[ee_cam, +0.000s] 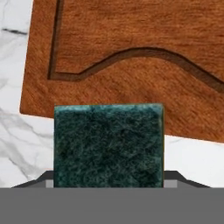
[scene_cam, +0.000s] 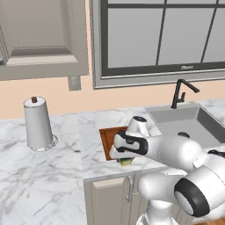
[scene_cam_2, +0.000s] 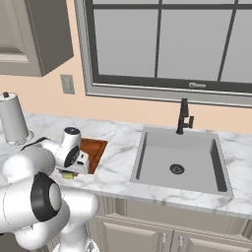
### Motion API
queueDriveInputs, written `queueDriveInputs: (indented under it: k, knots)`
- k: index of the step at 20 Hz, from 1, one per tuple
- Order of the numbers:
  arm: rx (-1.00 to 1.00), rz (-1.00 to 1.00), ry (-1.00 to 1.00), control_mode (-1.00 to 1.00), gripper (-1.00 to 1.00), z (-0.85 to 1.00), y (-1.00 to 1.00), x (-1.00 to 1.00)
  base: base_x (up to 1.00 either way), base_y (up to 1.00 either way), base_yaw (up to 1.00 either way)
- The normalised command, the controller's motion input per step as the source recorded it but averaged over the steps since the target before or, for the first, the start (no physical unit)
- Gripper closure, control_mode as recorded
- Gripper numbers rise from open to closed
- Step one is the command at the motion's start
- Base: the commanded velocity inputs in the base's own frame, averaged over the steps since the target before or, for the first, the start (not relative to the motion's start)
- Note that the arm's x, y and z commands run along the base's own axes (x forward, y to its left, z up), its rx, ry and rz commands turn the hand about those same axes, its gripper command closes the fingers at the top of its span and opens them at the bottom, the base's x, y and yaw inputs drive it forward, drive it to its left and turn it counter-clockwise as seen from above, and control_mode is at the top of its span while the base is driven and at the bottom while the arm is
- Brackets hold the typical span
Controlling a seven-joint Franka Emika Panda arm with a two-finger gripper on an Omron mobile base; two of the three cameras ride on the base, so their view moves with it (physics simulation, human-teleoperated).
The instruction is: Pick up the sponge from the counter and clean the cutting board by briefly scrubbing or pressing down on the cutting board. Once finished, release the sponge.
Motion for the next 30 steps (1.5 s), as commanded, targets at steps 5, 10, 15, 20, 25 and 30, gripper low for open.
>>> queueDriveInputs:
  k: [5,10,15,20,25,30]
  knots:
    - [0.0,0.03,-0.01,-1.0,1.0,0.0,0.0,0.34,0.0,0.0,0.0]
    - [0.0,0.02,0.0,-1.0,1.0,0.0,0.0,0.45,0.0,0.0,0.0]
    - [0.0,0.02,0.0,-1.0,1.0,0.06,0.0,0.16,0.0,0.0,0.0]
    - [0.0,0.0,0.0,-1.0,1.0,0.19,-0.01,0.01,0.0,0.0,0.0]
    - [0.0,0.0,0.01,-1.0,1.0,-0.02,0.0,0.22,0.0,0.0,0.0]
    - [0.0,0.0,0.04,-1.0,1.0,-0.15,0.0,0.36,0.0,0.0,0.0]
